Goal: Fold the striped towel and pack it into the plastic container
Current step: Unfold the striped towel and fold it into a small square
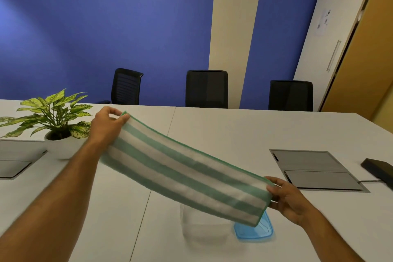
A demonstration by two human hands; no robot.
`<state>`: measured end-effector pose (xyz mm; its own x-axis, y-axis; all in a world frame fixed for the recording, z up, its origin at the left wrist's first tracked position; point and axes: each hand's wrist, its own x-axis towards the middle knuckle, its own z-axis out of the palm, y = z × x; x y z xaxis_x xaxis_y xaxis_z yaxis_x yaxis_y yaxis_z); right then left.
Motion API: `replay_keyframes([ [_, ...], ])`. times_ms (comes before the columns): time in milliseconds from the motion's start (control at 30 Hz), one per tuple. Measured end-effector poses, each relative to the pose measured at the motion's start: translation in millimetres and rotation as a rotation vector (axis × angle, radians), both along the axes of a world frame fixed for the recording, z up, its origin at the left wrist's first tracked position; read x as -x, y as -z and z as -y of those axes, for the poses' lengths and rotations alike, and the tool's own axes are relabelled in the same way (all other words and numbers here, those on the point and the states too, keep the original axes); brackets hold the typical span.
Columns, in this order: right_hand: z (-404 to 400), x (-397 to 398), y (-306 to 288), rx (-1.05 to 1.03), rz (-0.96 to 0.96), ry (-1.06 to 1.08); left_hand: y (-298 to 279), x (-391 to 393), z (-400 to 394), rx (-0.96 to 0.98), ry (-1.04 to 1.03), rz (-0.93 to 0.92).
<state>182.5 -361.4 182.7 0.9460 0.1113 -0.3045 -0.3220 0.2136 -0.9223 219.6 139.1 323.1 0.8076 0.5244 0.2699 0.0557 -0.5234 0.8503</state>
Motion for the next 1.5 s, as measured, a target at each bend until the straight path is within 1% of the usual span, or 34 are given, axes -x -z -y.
replay_keyframes([
  [67,2.4,-2.8,-2.6,0.004,0.001,0.045,8.4,1.2,0.6,0.037,-0.025,-0.049],
  [133,3.3,-5.4,-5.0,0.02,0.019,0.1,15.1,2.1,2.0,0.047,-0.004,-0.082],
  [267,6.8,-8.9,-11.7,0.094,0.094,0.162,31.4,4.2,1.2,0.115,0.181,-0.16],
  [367,11.9,-14.0,-16.0,0.198,0.077,0.146,42.4,6.9,-2.5,0.155,0.298,-0.266],
  [433,14.7,-16.7,-19.1,0.221,0.059,0.091,47.8,9.6,-2.4,0.181,0.365,-0.332],
  [500,17.4,-18.4,-22.0,0.248,0.074,0.036,51.9,12.1,-1.1,0.164,0.42,-0.396],
  [533,19.1,-20.1,-21.9,0.276,0.082,0.03,53.3,12.9,0.1,0.156,0.428,-0.408],
  [633,23.0,-24.9,-22.0,0.368,0.049,0.093,53.9,18.2,8.4,0.136,0.407,-0.369],
  [733,25.8,-26.4,-22.1,0.381,0.027,0.116,57.3,22.9,16.6,0.094,0.404,-0.363],
  [867,32.2,-23.0,-22.0,0.402,0.051,0.002,68.2,26.2,12.9,0.163,0.524,-0.466],
  [967,41.4,-26.6,-17.3,0.431,0.058,0.011,78.0,26.8,4.6,0.166,0.598,-0.573],
  [1067,52.9,-28.9,-12.3,0.459,0.034,0.001,83.5,30.7,0.8,0.157,0.627,-0.657],
  [1267,67.2,-19.1,-12.0,0.514,-0.012,-0.181,87.5,35.5,-2.0,0.138,0.638,-0.733],
  [1367,63.1,-16.8,-11.7,0.493,-0.038,-0.187,89.5,34.5,0.9,0.122,0.629,-0.745],
  [1500,57.0,-17.0,-15.0,0.479,-0.021,-0.195,89.9,33.1,6.7,0.081,0.608,-0.737],
])
